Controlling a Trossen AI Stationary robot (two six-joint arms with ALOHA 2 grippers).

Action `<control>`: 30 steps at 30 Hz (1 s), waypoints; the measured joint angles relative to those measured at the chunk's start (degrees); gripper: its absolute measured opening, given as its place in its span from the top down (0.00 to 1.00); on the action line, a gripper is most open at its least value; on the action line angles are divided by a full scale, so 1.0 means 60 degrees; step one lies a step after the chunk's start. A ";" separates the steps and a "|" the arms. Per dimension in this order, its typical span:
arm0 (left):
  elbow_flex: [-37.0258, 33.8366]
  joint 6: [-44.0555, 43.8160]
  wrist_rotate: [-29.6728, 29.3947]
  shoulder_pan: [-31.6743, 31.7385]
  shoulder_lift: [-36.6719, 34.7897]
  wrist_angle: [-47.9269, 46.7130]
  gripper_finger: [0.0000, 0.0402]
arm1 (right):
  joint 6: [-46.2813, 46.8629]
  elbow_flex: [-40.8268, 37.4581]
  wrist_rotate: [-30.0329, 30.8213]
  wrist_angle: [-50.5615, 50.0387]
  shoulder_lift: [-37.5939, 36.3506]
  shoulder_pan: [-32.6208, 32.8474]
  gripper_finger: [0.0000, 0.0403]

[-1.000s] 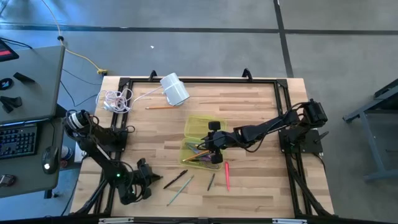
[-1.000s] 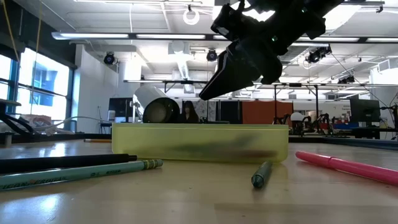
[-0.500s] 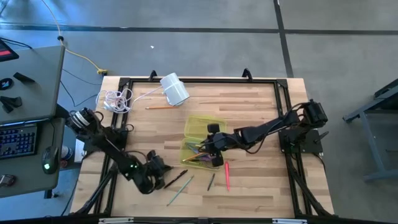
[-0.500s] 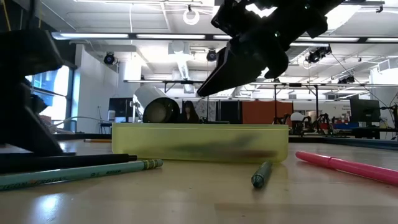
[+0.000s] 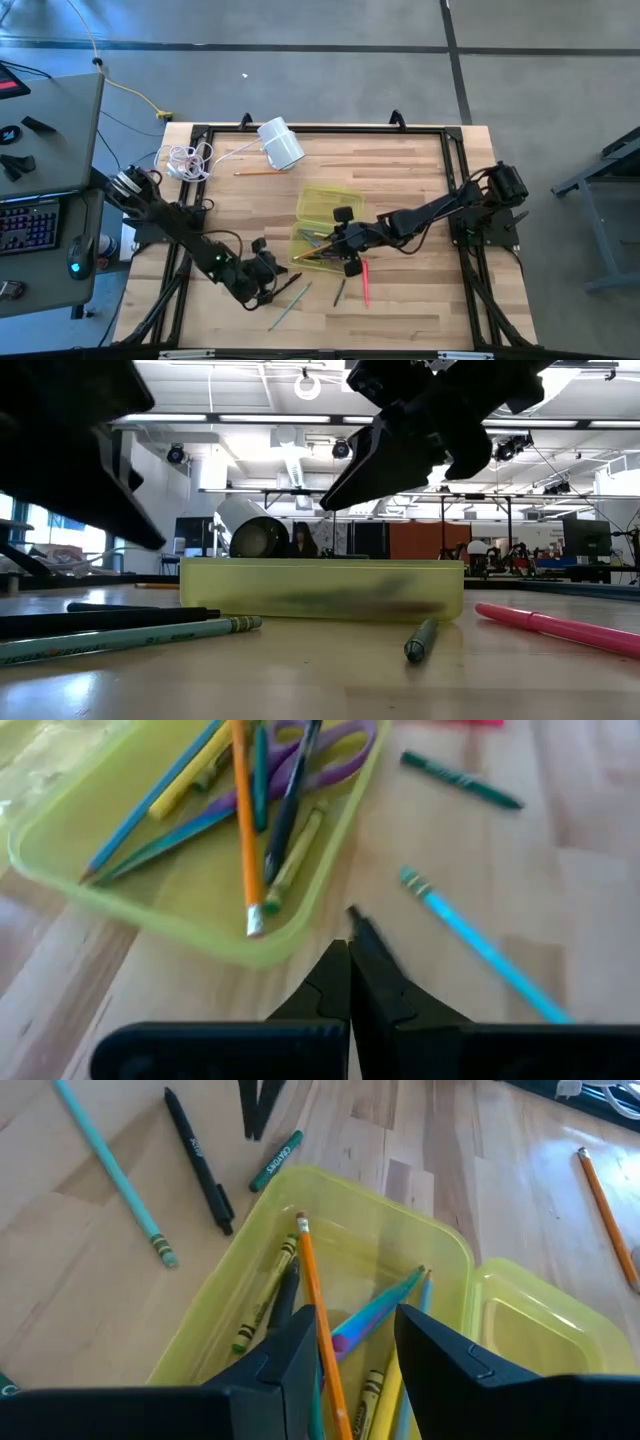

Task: Pick & place school supplies into a supply box
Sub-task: Put the left dark green crayon into the supply box

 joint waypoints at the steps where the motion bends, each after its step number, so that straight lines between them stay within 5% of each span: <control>1: 0.0080 0.0032 0.0072 0.0000 -0.0105 -0.0207 0.92 | 0.0000 0.0000 0.0012 -0.0002 0.0000 0.0004 0.70; 10: 0.0091 -0.0580 0.1227 -0.0004 -0.0295 -0.1796 0.82 | 0.0007 0.0000 0.0036 -0.0004 0.0000 0.0019 0.70; 18: -0.0040 -0.0222 0.1171 0.0496 -0.0061 -0.1806 0.63 | 0.0029 0.0000 0.0031 0.0028 0.0000 0.0019 0.70; 26: -0.0179 0.1221 0.1977 0.1057 0.0653 -0.0721 0.55 | 0.0073 0.0000 0.0004 0.0062 0.0000 0.0019 0.70; 30: -0.1112 0.1279 0.1651 0.1039 0.1268 0.1546 0.55 | 0.0066 -0.0004 0.0004 0.0095 0.0000 0.0019 0.70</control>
